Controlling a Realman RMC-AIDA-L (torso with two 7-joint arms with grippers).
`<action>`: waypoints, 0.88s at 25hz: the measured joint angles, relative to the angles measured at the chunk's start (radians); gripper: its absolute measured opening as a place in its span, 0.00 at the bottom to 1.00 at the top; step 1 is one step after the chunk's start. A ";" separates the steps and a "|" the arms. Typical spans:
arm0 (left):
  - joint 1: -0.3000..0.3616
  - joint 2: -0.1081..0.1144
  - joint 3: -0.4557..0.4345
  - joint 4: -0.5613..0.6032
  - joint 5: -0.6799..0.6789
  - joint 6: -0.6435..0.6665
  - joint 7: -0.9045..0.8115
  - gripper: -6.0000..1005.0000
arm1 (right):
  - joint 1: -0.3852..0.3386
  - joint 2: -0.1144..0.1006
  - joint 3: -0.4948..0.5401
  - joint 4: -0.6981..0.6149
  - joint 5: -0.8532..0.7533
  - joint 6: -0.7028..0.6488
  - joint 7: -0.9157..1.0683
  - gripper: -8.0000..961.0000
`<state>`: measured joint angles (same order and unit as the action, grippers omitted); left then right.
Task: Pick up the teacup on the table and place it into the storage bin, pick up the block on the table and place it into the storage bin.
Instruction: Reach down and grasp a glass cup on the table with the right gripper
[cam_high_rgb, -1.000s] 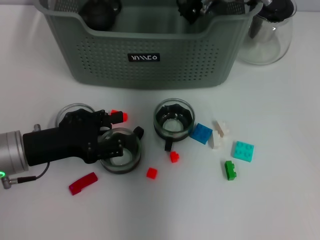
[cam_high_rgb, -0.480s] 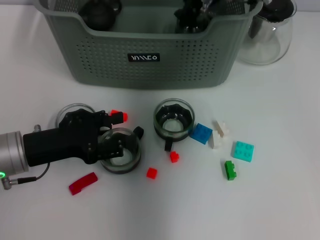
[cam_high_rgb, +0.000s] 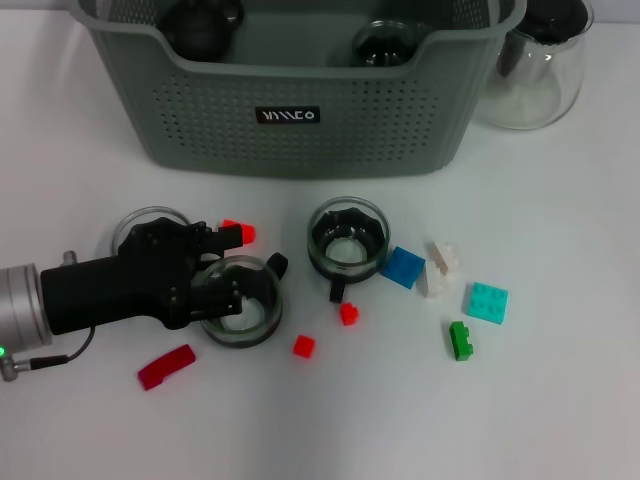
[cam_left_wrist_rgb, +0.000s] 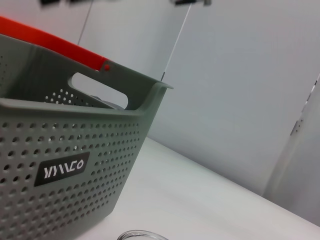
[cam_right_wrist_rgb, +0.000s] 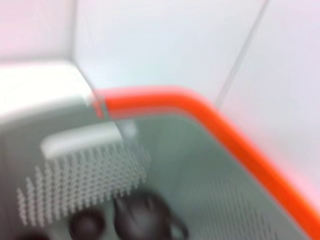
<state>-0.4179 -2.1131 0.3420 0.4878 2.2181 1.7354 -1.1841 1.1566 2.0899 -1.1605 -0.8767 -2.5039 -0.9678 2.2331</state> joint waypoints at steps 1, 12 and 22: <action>0.000 0.001 0.000 0.000 0.000 0.001 0.000 0.74 | -0.019 -0.003 0.004 -0.051 0.041 -0.032 -0.005 0.57; 0.004 0.002 0.000 0.007 0.004 0.008 0.000 0.74 | -0.280 -0.076 0.086 -0.366 0.578 -0.645 -0.226 0.60; 0.001 0.004 0.000 0.008 0.006 0.007 -0.002 0.74 | -0.352 -0.076 0.082 -0.302 0.399 -0.973 -0.358 0.60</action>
<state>-0.4173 -2.1091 0.3420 0.4955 2.2241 1.7426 -1.1857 0.8049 2.0143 -1.0786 -1.1790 -2.1051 -1.9405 1.8748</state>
